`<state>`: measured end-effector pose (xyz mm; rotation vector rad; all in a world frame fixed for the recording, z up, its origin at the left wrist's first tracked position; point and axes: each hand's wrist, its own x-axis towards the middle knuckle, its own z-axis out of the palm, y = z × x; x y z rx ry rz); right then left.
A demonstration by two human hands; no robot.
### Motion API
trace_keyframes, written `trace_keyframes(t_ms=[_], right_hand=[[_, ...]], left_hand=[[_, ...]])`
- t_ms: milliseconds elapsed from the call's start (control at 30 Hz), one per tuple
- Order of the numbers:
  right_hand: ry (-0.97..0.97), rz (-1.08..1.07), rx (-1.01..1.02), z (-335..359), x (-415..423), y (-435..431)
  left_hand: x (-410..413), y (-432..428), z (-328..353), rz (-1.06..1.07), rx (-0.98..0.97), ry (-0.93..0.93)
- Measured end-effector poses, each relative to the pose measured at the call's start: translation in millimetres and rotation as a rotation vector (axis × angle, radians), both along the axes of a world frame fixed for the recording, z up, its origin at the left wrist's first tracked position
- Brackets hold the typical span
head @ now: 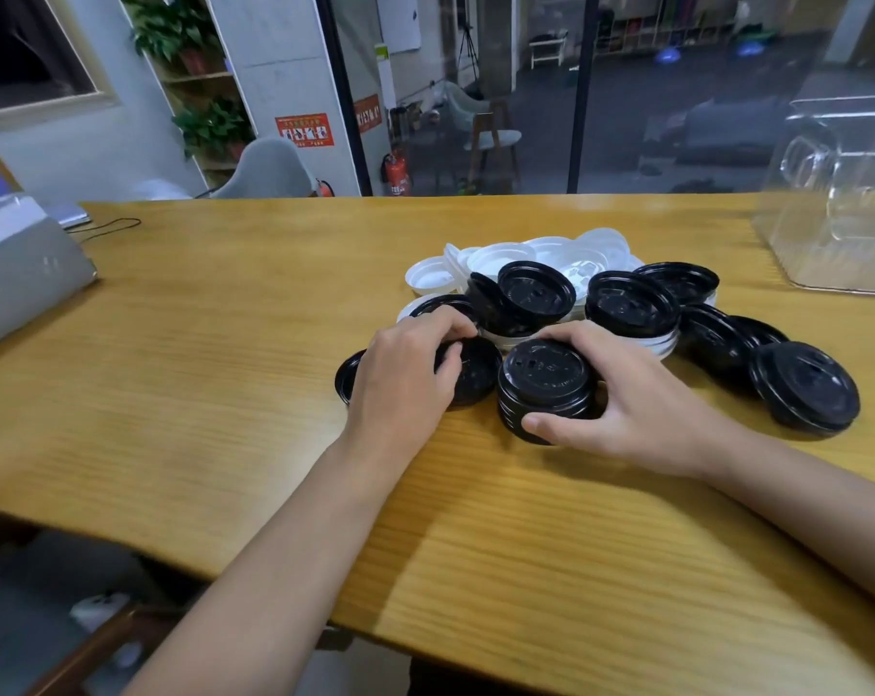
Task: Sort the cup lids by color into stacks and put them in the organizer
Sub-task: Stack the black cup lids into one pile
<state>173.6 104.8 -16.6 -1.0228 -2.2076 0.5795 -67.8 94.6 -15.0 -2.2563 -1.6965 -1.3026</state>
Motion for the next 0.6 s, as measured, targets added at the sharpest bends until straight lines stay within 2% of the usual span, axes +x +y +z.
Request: trace_keyframes(t_ms=[333, 500, 600], right_hand=[[0.014, -0.012, 0.051, -3, -12, 6], [0.037, 0.006, -0.01, -1, -11, 6], [0.078, -0.003, -0.04, -2, -8, 7]], left_hand=[[2, -3, 7, 0.027, 0.021, -0.104], [4, -8, 16, 0.049, 0.121, -0.194], [4, -7, 18, -0.017, 0.144, -0.298]])
